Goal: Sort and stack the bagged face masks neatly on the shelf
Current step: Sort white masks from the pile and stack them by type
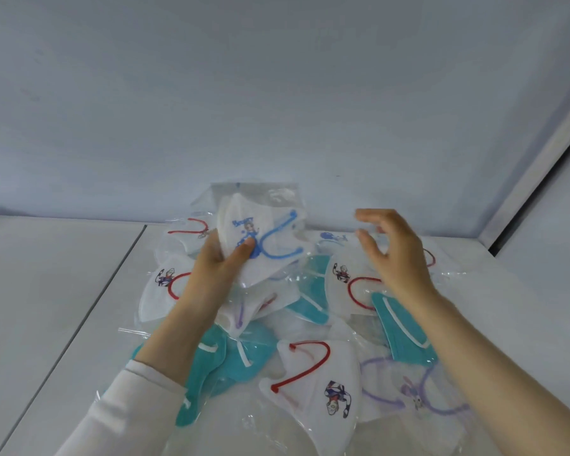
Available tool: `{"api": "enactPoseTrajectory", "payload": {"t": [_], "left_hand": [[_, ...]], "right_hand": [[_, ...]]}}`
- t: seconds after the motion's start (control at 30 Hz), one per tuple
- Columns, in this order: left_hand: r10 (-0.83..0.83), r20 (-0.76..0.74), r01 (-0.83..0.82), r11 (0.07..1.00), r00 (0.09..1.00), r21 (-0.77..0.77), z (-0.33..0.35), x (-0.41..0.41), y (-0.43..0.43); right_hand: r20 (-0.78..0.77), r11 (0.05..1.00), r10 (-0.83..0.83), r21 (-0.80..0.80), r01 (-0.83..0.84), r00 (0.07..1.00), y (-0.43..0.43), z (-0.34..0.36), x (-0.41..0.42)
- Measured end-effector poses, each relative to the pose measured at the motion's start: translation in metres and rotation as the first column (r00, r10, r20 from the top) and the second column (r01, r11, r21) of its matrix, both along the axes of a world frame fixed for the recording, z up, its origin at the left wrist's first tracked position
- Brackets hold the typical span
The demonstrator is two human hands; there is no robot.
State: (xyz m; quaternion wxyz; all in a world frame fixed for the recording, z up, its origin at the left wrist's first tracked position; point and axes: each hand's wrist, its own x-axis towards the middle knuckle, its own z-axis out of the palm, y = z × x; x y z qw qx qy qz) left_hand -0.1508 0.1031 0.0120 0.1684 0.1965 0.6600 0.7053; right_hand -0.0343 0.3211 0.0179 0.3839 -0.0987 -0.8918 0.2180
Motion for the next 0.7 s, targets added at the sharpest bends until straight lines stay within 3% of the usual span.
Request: {"api": "enactPoseTrajectory", "payload": {"t": [0.07, 0.13, 0.2, 0.27, 0.47, 0.6, 0.7], "left_hand": [[0.051, -0.004, -0.051, 0.999, 0.999, 0.016, 0.002, -0.006, -0.005], [0.07, -0.009, -0.07, 0.997, 0.997, 0.03, 0.004, -0.009, -0.008], [0.082, -0.011, -0.081, 0.996, 0.997, 0.036, 0.003, -0.011, -0.011], [0.103, -0.003, -0.103, 0.994, 0.995, 0.034, 0.0, -0.012, -0.015], [0.147, -0.006, -0.147, 0.989, 0.989, -0.004, -0.003, -0.02, -0.029], [0.149, -0.019, -0.149, 0.989, 0.989, 0.008, -0.002, -0.024, -0.032], [0.153, -0.029, -0.153, 0.988, 0.988, 0.02, -0.002, -0.024, -0.03]], "right_hand": [[0.314, 0.96, -0.19, -0.14, 0.243, 0.93, 0.032, 0.001, -0.019], [0.612, 0.935, -0.234, -0.071, 0.348, 0.755, 0.053, -0.005, -0.039], [0.744, 0.932, -0.263, 0.032, 0.361, 0.614, 0.062, -0.014, -0.057], [0.796, 0.94, -0.238, 0.044, 0.339, 0.557, 0.063, -0.021, -0.071], [0.681, 0.933, -0.125, -0.166, 0.318, 0.722, 0.063, -0.019, -0.08], [0.42, 0.907, -0.067, -0.351, 0.23, 0.905, 0.063, 0.0, -0.072], [0.234, 0.934, -0.083, -0.319, 0.158, 0.969, 0.059, 0.024, -0.062]]}}
